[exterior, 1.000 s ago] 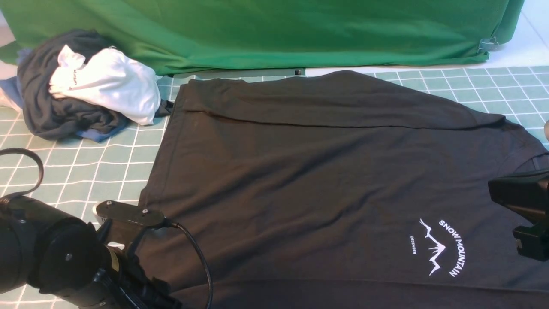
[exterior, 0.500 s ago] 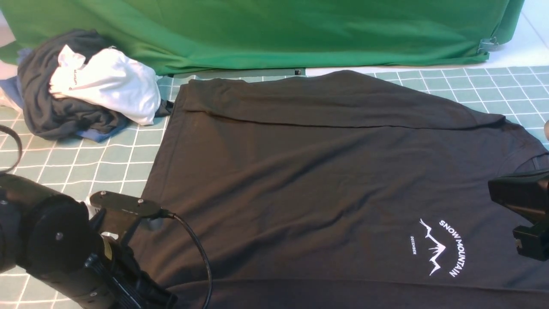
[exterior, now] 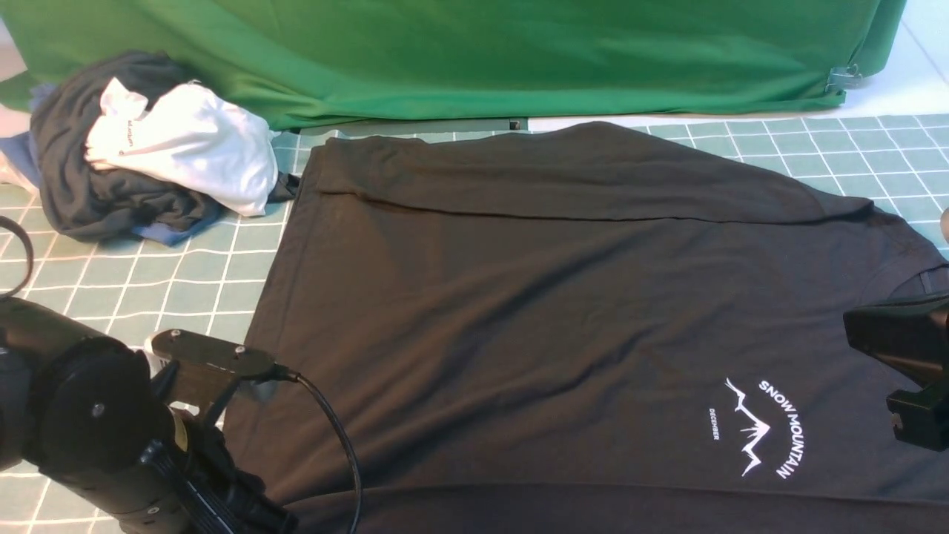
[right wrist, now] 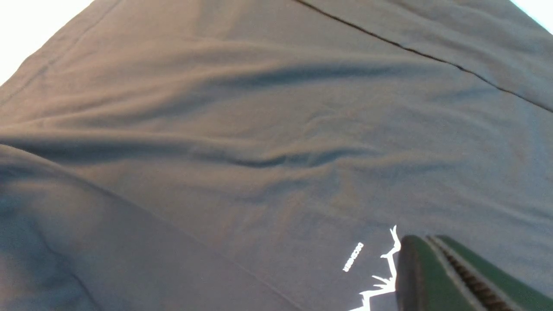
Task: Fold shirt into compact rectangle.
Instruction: 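Grasp the left edge of the dark T-shirt lying flat on the table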
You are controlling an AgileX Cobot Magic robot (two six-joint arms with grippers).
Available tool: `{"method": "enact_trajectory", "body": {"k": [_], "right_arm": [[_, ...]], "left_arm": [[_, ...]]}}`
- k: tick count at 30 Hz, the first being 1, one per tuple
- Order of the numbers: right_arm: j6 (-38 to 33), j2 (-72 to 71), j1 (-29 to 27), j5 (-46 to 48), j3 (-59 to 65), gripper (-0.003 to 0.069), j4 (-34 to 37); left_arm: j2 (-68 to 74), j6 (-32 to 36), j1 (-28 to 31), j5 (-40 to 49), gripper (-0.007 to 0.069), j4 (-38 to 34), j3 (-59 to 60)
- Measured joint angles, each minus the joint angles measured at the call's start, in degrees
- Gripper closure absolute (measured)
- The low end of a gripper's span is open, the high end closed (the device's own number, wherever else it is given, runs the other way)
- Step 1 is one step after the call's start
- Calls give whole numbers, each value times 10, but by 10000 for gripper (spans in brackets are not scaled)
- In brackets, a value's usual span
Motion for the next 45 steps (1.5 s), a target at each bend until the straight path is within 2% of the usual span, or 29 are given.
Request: {"method": "enact_trajectory", "body": {"k": [3,6,11,15,20,24,34,40,45], "right_arm": [[0,0,0,0,0,651,0],[0,0,0,0,0,651,0],[0,0,0,0,0,649,0],[0,0,0,-1,0,645,0],[0,0,0,-1,0,643,0],[0,0,0,-1,0,642,0],[0,0,0,-1,0,641,0],[0,0,0,-1,0,629,0],[0,0,0,-1,0,624,0]], "left_arm": [[9,0,0,-1,274,0,0],[16,2,0,-2,271,0,0],[24,7,0,-3,341,-14,0],[24,36,0,-1,442,-38,-1],[24,56,0,1,473,-48,-5],[24,60,0,2,458,-47,-5],[24,85,0,9,268,-51,-5],[24,125,0,9,258,-95,-5],[24,124,0,-3,308,-81,-5]]}}
